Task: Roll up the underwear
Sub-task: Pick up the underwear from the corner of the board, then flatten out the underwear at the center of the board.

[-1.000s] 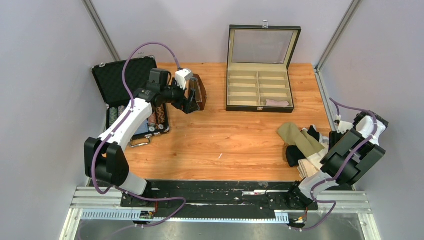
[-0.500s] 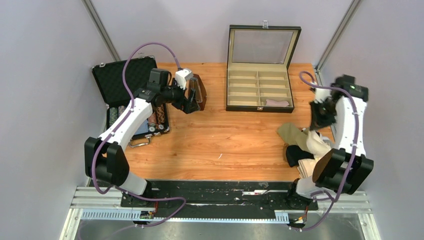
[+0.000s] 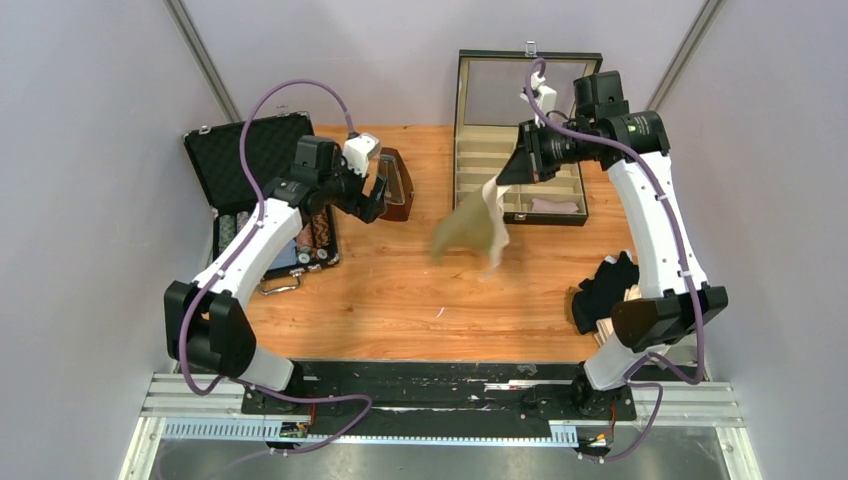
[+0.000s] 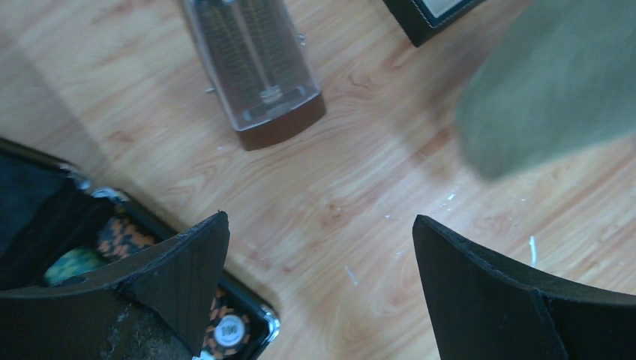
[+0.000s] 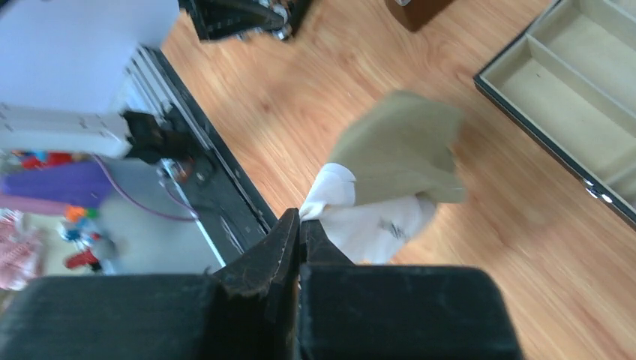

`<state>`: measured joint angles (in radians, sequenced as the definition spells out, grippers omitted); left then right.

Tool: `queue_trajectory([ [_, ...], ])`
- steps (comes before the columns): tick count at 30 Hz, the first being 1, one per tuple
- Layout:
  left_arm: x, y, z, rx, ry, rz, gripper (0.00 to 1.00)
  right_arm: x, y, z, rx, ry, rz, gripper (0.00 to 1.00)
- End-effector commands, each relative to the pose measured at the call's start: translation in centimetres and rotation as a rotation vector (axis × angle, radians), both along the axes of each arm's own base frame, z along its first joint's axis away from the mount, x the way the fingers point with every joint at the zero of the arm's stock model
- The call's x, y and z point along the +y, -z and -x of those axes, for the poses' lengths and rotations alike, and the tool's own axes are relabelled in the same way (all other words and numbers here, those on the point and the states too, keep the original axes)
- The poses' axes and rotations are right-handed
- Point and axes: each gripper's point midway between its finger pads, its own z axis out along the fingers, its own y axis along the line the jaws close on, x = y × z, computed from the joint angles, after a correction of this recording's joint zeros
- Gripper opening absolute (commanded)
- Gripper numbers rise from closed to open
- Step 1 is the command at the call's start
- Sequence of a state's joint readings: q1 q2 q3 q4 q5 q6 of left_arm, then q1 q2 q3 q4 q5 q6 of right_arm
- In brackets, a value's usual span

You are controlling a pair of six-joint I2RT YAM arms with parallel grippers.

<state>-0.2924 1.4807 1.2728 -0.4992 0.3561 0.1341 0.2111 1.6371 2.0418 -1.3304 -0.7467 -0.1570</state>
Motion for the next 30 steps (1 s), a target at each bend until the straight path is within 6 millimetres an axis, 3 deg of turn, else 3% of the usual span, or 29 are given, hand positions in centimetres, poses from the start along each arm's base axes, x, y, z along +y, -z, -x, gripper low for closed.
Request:
queue_trajectory([
  [1, 1.8, -5.5, -0.9, -0.240, -0.026, -0.062, 1.00, 2.4, -1.8, -3.2, 0.102, 0.095, -0.210, 0.00],
  [4, 1.1, -7.9, -0.4, -0.362, 0.011, -0.010, 1.00, 2.5, 0.5, -5.3, 0.171, 0.180, -0.235, 0.00],
  [8, -2.0, -6.7, 1.9, -0.399, 0.150, 0.018, 0.98, 2.5, 5.3, -8.0, 0.246, 0.242, -0.205, 0.00],
  [13, -6.2, -3.5, 5.7, -0.413, 0.353, -0.003, 0.92, 1.8, 11.2, -10.9, 0.376, 0.293, -0.180, 0.00],
  [18, -10.8, 1.5, 9.3, -0.371, 0.571, 0.039, 0.76, 0.9, 13.5, -13.4, 0.421, 0.345, -0.169, 0.00],
  [21, -14.1, 4.8, 9.8, -0.318, 0.656, 0.069, 0.66, 0.4, 14.8, -14.5, 0.451, 0.376, -0.166, 0.00],
  [24, -17.3, 6.2, 10.1, -0.336, 0.741, 0.081, 0.63, -0.3, 16.7, -15.2, 0.505, 0.412, -0.160, 0.00],
  [25, -18.7, 7.6, 10.6, -0.326, 0.780, 0.081, 0.61, -0.4, 17.2, -15.4, 0.519, 0.419, -0.161, 0.00],
  [26, -19.8, 7.5, 10.7, -0.337, 0.819, 0.095, 0.60, -0.5, 17.5, -15.5, 0.529, 0.423, -0.164, 0.00],
  [27, -20.7, 9.1, 11.3, -0.298, 0.855, 0.093, 0.58, -0.5, 17.6, -15.6, 0.537, 0.423, -0.169, 0.00],
  [28, -21.8, 8.6, 11.3, -0.307, 0.884, 0.112, 0.57, -0.5, 17.7, -15.8, 0.543, 0.424, -0.173, 0.00],
  [29, -22.2, 10.3, 11.4, -0.257, 0.894, 0.099, 0.54, -0.5, 17.7, -15.9, 0.548, 0.426, -0.175, 0.00],
  [30, -22.6, 10.1, 10.4, -0.252, 0.867, 0.084, 0.53, -0.5, 17.7, -16.0, 0.549, 0.429, -0.177, 0.00],
])
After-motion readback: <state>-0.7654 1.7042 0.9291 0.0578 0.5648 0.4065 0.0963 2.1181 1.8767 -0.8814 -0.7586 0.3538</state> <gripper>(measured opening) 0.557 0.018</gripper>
